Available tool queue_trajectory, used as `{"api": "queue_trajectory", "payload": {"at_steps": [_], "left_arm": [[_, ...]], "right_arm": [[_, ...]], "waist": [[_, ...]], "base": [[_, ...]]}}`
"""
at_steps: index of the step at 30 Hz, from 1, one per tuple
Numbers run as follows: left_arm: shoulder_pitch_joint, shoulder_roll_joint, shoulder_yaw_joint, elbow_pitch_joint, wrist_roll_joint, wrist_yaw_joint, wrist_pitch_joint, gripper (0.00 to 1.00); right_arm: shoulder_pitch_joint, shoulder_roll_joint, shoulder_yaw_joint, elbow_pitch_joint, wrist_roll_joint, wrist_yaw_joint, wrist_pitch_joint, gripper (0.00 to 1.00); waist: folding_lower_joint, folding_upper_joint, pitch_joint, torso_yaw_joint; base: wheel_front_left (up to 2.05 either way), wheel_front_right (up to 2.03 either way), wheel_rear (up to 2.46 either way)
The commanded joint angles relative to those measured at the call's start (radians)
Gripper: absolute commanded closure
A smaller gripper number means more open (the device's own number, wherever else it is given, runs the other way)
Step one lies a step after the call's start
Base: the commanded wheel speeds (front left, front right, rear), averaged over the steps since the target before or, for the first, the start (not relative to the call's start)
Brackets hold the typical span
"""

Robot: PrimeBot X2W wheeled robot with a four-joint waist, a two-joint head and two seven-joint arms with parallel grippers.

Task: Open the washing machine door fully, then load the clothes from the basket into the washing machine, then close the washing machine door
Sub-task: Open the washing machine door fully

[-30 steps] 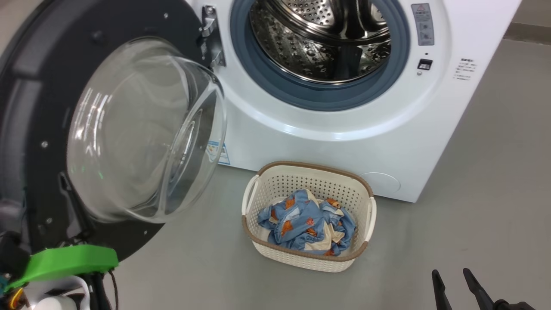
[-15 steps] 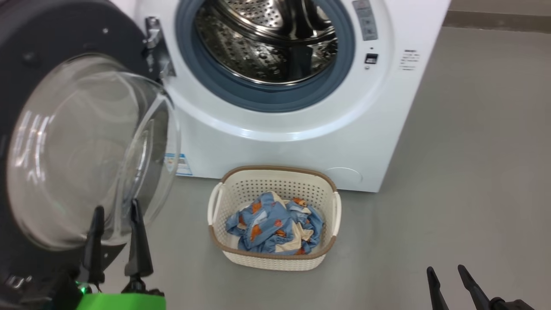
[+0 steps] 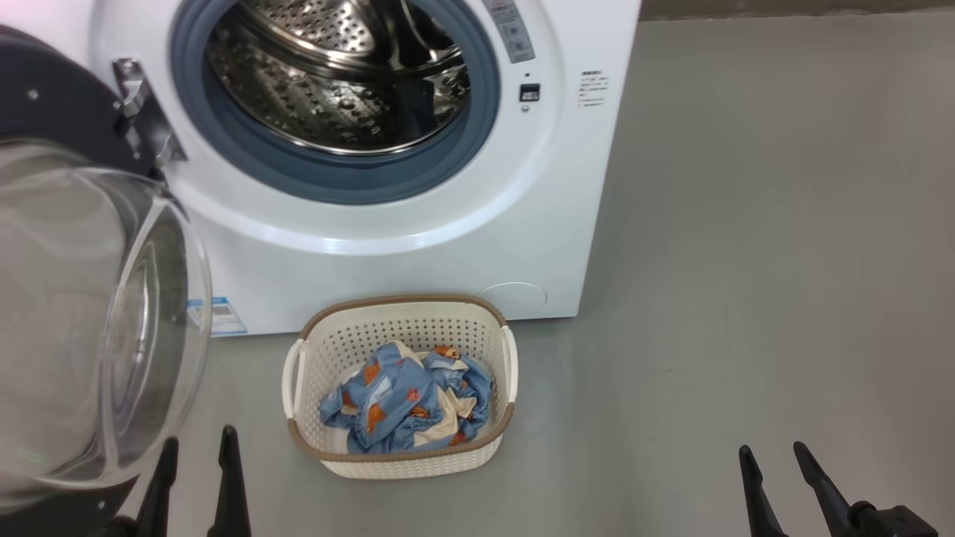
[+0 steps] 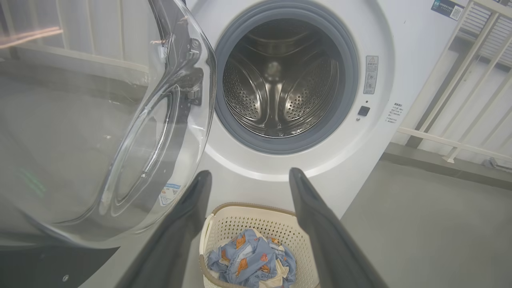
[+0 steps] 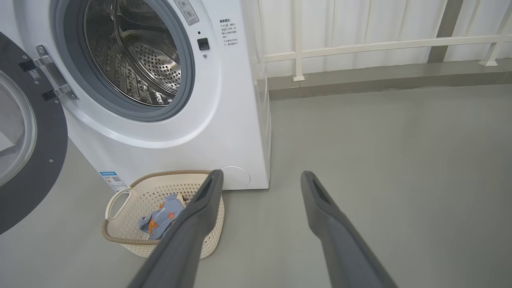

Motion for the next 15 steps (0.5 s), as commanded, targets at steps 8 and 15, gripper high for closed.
{"api": "queue_trajectory", "payload": {"at_steps": [8,15], "left_arm": [[0.046,0.010,0.047,0.008,0.056,-0.016,-0.005,0.00],[0.067,0.010,0.055,0.024,0.077,-0.021,-0.005,0.00]], "right_arm": [[-0.005,-0.012,0.019,-0.025,-0.016,0.006,-0.012,0.00],[-0.001,-0.012,0.015,-0.026,-0.024,0.006,-0.012,0.00]], "waist": [[0.0000,0.0000,-0.038,-0.046],[0.0000,0.0000,-0.056,-0.050]], "base": [[0.00,0.00,0.00],[0.00,0.00,0.00]]}}
